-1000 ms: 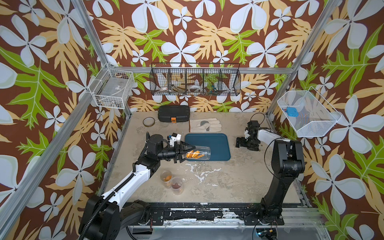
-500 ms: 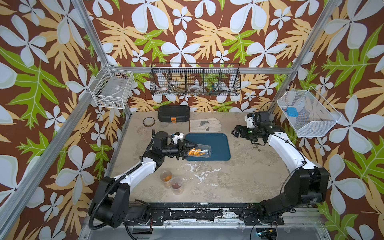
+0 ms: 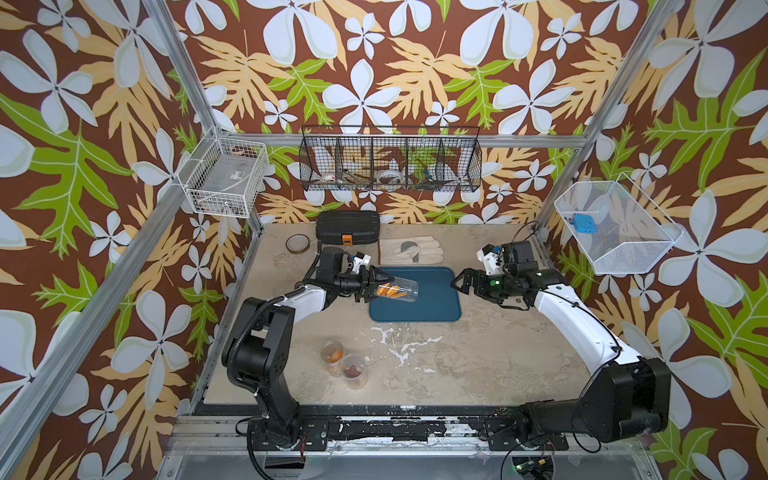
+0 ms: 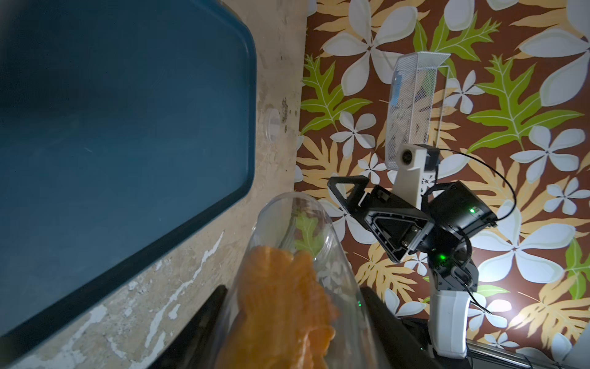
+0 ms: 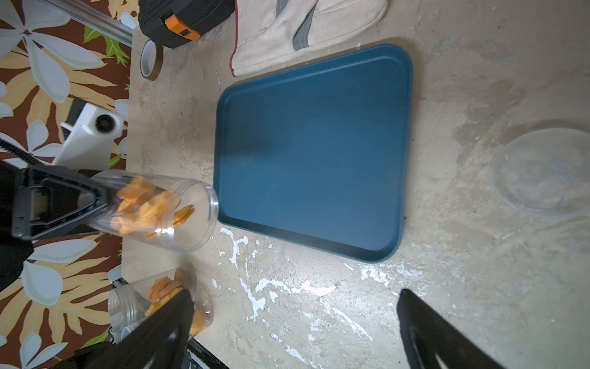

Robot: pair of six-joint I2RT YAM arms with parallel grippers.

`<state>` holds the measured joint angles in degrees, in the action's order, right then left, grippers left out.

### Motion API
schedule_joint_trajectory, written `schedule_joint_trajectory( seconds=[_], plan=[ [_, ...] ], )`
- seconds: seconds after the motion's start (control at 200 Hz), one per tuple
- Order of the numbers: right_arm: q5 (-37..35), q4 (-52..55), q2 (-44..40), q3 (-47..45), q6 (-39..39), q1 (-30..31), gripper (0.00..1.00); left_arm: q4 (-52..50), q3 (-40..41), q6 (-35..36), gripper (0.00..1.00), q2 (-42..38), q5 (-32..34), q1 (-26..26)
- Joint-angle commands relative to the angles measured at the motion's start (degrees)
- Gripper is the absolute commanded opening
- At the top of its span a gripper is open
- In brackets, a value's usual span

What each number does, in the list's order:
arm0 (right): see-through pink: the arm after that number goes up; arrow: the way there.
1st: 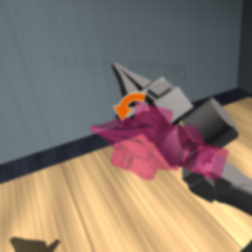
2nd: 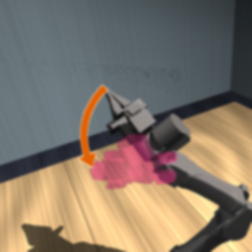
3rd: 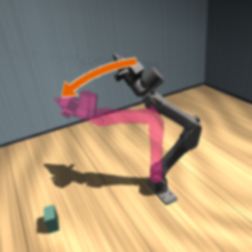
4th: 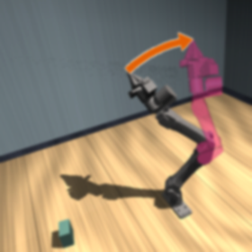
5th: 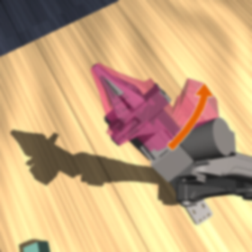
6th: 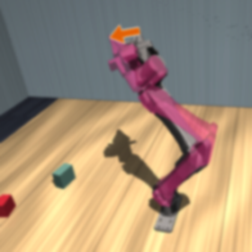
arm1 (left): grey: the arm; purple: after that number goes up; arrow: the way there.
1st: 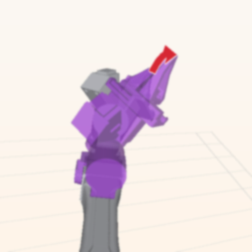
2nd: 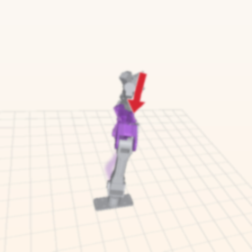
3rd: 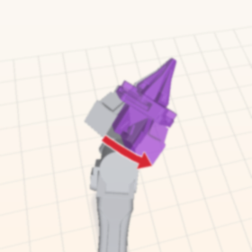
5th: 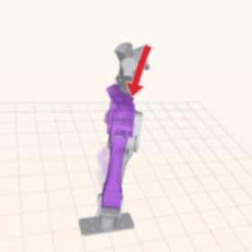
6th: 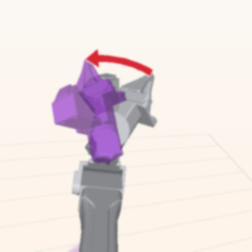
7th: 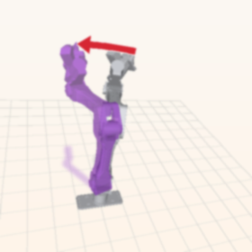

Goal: Pour the cookies out of the jar
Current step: Pour the cookies in the jar onto the tray.

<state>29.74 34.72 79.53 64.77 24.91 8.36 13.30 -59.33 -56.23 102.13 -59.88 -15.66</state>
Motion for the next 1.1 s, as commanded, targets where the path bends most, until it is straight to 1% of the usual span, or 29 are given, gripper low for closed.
schedule_joint_trajectory(
  seconds=[0.0, 0.045, 0.175, 0.265, 0.3, 0.38, 0.5, 0.535, 0.586, 0.611, 0.656, 0.686, 0.751, 0.781, 0.841, 0.866, 0.891, 0.921, 0.961, 0.981, 1.001, 1.051, 1.076, 1.096],
  plan=[
    [1.52, -1.32, -0.65, -0.93, 0.41, 0.17, 1.00, -10.97, -3.55, 10.61, 0.47, 3.07, 1.34, 0.10],
    [1.46, -1.38, -0.77, -1.20, 0.40, 0.17, 1.00, -12.45, -4.63, 11.80, 0.47, 4.35, 2.21, 0.10],
    [1.65, -1.50, -0.96, -1.67, 0.41, 0.17, 1.00, -13.14, -6.48, 11.81, 0.46, 6.89, 3.31, 0.08],
    [1.70, -1.50, -1.11, -1.84, 0.41, 0.38, 1.00, -20.80, -10.10, 16.59, 0.47, 7.62, 8.07, 0.10],
    [1.66, -1.50, -1.12, -1.91, 0.38, 0.37, 1.00, -21.71, -10.78, 17.45, 0.46, 8.01, 8.00, 0.04],
    [1.66, -1.67, -1.00, -2.02, 0.32, 0.52, 1.00, -20.60, -10.56, 16.84, 0.47, 8.73, 5.79, 0.09],
    [1.65, -1.84, -0.84, -2.28, 0.22, 0.61, 1.00, -23.29, -11.02, 19.61, 0.47, 8.44, 8.25, 0.09],
    [1.67, -1.85, -0.86, -2.37, 0.16, 0.66, 1.00, -22.04, -10.41, 18.78, 0.47, 8.69, 6.64, 0.16],
    [1.65, -1.89, -0.72, -2.37, 0.22, 0.72, 1.00, -16.19, -8.18, 14.73, 0.47, 8.49, 3.40, 0.28],
    [1.67, -1.94, -0.71, -2.37, 0.23, 0.76, 1.00, -14.63, -7.60, 13.51, 0.47, 8.16, 3.45, 0.28],
    [1.69, -1.94, -0.62, -2.37, 0.12, 0.74, 1.00, -14.60, -7.46, 13.85, 0.47, 7.53, 4.85, 0.24],
    [1.67, -1.92, -0.54, -2.37, 0.10, 0.71, 1.00, -13.89, -7.36, 13.33, 0.47, 7.47, 4.65, 0.27],
    [1.69, -1.99, -0.59, -2.54, 0.10, 0.70, 1.00, -7.88, -5.60, 8.31, 0.47, 7.56, 2.53, 0.21],
    [1.69, -2.07, -0.60, -2.55, 0.06, 0.70, 1.00, -8.47, -5.78, 8.73, 0.46, 7.47, 3.33, 0.25],
    [1.64, -2.01, -0.60, -2.59, 0.05, 0.70, 1.00, -17.04, -9.20, 14.45, 0.46, 7.78, 6.69, 0.25],
    [1.69, -2.02, -0.52, -2.61, 0.05, 0.70, 1.00, -17.98, -10.13, 14.73, 0.46, 7.99, 6.43, 0.32],
    [1.64, -2.01, -0.58, -2.63, 0.00, 0.69, 1.00, -15.30, -9.81, 12.76, 0.46, 7.86, 4.42, 0.27],
    [1.64, -2.05, -0.68, -2.71, -0.03, 0.77, 1.00, -10.15, -8.38, 8.74, 0.46, 7.47, 2.12, 0.31],
    [1.47, -2.19, -0.69, -2.89, -0.03, 0.72, 1.00, -4.63, -6.66, 5.26, 0.47, 6.73, 1.52, 0.31],
    [1.47, -2.20, -0.66, -2.93, -0.03, 0.70, 1.00, -5.44, -6.76, 6.27, 0.47, 6.60, 2.28, 0.33],
    [1.48, -2.27, -0.61, -3.05, -0.03, 0.74, 1.00, -8.55, -7.71, 8.72, 0.47, 6.79, 3.37, 0.36],
    [1.79, -2.34, -0.46, -3.07, 0.03, 0.76, 1.00, -19.79, -11.91, 15.91, 0.47, 8.61, 5.73, 0.34],
    [1.84, -2.39, -0.47, -3.07, 0.05, 0.75, 1.00, -19.91, -12.14, 15.25, 0.47, 9.37, 4.29, 0.41],
    [1.86, -2.45, -0.51, -3.07, 0.05, 0.77, 1.00, -16.46, -10.99, 12.24, 0.47, 9.54, 1.95, 0.44]
  ],
)
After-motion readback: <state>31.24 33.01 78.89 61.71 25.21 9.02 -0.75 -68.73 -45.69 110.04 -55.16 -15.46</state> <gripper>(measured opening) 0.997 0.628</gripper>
